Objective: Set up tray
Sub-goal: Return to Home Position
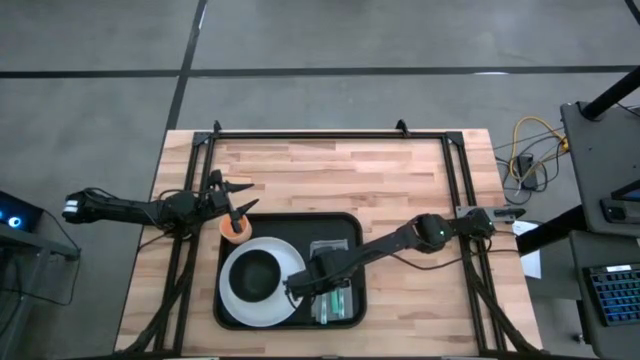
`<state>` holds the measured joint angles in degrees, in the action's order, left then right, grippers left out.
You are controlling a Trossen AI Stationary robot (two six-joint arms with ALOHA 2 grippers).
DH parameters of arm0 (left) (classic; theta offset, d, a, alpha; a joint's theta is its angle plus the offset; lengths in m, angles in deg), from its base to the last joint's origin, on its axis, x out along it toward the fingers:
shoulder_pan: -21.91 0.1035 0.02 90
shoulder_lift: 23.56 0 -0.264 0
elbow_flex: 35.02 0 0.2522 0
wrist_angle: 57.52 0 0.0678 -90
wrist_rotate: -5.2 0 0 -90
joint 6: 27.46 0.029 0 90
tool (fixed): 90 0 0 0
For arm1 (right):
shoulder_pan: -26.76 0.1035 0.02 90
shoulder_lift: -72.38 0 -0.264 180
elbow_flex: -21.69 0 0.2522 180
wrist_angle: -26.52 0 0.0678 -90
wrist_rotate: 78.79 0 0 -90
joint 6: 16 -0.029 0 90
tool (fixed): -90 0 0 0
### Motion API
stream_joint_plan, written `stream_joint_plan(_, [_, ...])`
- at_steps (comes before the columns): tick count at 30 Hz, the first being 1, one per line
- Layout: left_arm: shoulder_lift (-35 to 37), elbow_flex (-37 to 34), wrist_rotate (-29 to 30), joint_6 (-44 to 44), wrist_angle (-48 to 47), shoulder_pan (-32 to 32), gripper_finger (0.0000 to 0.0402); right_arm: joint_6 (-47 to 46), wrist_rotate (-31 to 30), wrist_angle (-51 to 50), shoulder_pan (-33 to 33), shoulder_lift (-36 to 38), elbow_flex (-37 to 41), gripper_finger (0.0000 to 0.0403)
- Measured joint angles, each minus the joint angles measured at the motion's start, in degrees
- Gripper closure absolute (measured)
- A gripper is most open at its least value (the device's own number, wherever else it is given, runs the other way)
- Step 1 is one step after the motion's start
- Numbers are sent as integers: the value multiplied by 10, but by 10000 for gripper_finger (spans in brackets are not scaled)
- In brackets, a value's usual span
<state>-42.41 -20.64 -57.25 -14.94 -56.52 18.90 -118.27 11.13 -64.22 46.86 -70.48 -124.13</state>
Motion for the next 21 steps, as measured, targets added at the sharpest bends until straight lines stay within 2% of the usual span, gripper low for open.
stream_joint_plan(10, [0,0,0,0,0,0,203,38,0,64,0,0,-29,232])
stream_joint_plan(17, [0,0,0,0,0,0,203,151,-36,70,-3,0,-29,232])
stream_joint_plan(21, [0,0,0,0,0,0,203,244,-95,74,-4,0,-29,234])
